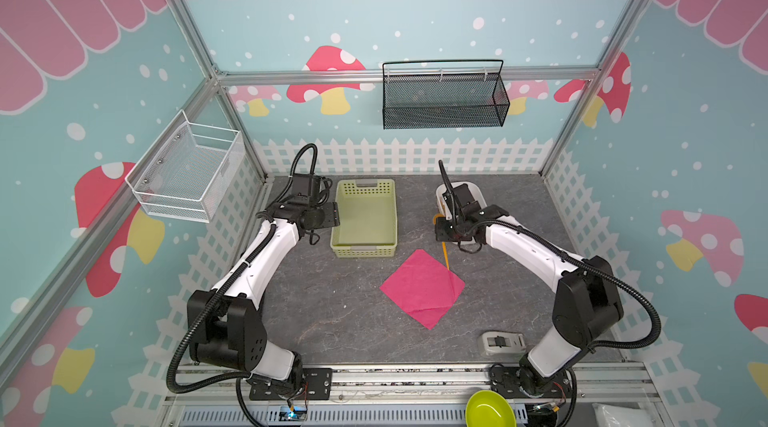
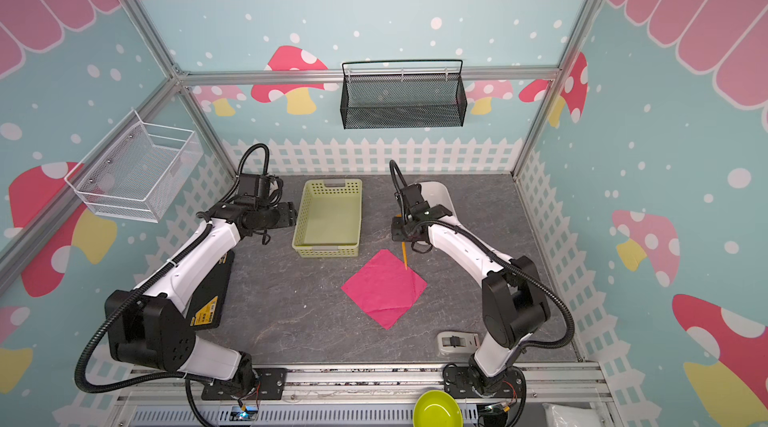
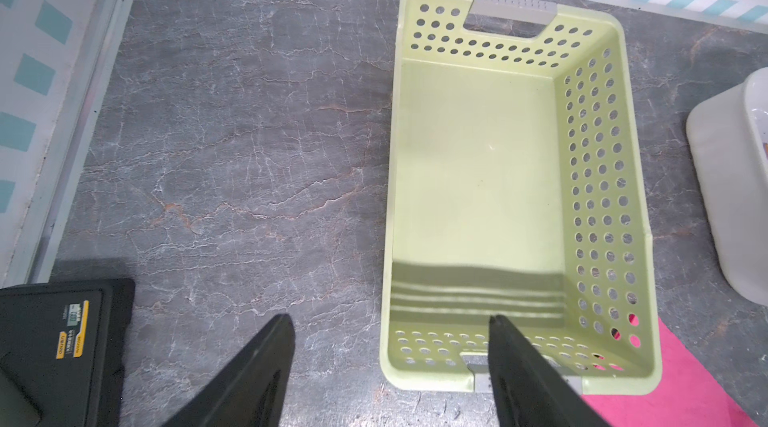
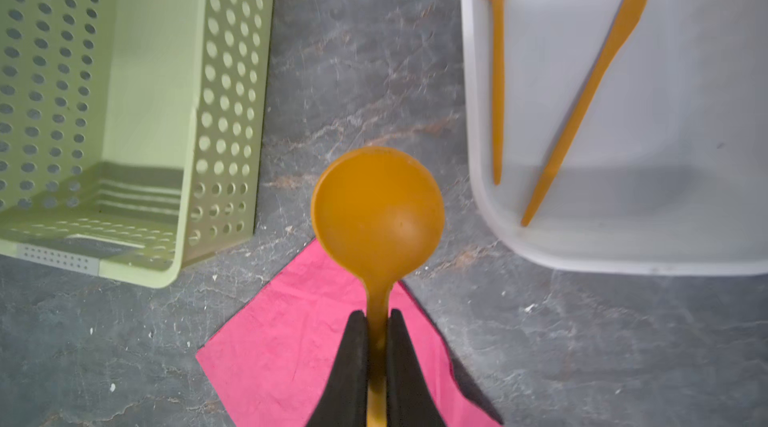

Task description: Place the utensils on the paper napkin and roll it up

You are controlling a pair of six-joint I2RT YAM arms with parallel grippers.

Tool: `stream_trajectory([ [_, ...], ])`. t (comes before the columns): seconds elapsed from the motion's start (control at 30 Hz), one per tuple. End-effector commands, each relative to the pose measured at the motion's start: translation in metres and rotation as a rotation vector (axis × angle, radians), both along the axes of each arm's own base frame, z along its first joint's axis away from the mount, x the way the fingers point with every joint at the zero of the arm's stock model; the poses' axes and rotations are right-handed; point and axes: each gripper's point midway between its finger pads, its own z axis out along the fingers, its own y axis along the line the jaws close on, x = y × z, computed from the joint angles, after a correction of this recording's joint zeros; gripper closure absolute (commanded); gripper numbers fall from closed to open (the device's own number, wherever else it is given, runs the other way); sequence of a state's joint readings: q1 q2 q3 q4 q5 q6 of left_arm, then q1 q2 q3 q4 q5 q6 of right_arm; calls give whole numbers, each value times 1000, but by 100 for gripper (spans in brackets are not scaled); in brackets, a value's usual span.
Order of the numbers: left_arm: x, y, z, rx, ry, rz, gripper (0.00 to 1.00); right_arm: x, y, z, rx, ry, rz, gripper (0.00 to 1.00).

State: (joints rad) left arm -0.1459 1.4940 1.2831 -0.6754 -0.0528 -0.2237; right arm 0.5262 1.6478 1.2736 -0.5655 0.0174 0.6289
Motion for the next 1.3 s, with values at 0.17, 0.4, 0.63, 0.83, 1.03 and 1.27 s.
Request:
stream_trajectory([
  [0.17, -4, 5, 5, 10, -17, 13, 24, -39, 26, -25, 101, 14, -46, 100],
  [0.4, -4, 6, 3, 9, -12, 15, 24, -51, 40, -50, 53, 46, -74, 99],
  [0.63, -3, 6, 1, 11, -8, 16, 24, -57, 60, -70, 27, 76, -73, 98],
  [0.83, -3, 6, 0, 10, -4, 17, 24, -57, 69, -83, 6, 86, -85, 98],
  [1.03, -3, 6, 0, 9, -4, 17, 24, -57, 71, -94, -5, 102, -100, 97],
  [1.27, -3, 6, -2, 9, 0, 19, 24, -54, 74, -106, -17, 122, -111, 96],
])
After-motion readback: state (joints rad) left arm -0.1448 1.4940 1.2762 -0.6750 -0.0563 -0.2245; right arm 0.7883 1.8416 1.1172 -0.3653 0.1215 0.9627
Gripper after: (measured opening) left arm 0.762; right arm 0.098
